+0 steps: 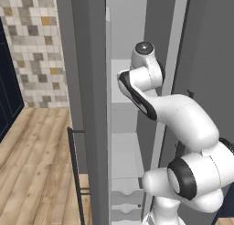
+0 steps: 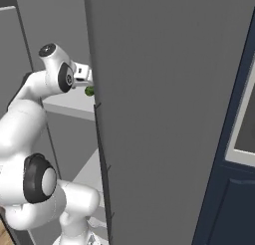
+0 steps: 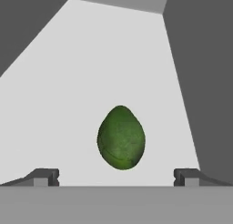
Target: Take the avocado and potato out of the freezer and place them in the tupperware container on the counter. Then put the tupperware containing the vegetables back in the freezer.
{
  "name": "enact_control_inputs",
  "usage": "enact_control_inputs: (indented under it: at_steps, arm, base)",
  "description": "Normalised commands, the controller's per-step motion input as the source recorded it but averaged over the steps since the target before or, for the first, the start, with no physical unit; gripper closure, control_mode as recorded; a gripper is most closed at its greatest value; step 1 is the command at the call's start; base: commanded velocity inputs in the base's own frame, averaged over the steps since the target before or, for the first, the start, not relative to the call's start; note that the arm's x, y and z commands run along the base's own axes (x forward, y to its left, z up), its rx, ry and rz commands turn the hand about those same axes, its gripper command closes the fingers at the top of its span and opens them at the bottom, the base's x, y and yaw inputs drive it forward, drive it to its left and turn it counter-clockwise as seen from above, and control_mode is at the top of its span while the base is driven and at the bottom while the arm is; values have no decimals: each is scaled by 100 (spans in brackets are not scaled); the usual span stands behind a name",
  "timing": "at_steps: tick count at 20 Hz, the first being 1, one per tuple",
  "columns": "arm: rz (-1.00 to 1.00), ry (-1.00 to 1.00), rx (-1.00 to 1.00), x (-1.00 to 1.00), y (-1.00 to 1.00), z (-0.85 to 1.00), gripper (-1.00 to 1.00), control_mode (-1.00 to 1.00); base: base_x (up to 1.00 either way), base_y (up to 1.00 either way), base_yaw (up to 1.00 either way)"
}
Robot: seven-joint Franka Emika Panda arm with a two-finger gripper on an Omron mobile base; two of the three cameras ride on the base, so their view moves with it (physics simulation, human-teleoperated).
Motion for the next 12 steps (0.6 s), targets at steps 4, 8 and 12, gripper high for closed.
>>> enact_control_inputs:
  at_steps: [4, 8, 12]
  arm:
    - [0, 0, 0, 40, 0, -22, -100, -100]
    - [0, 1, 0, 25, 0, -16, -100, -100]
    - [0, 1, 0, 11, 0, -12, -100, -100]
  base:
    - [0, 0, 0]
    - [0, 0, 0]
    - [0, 0, 0]
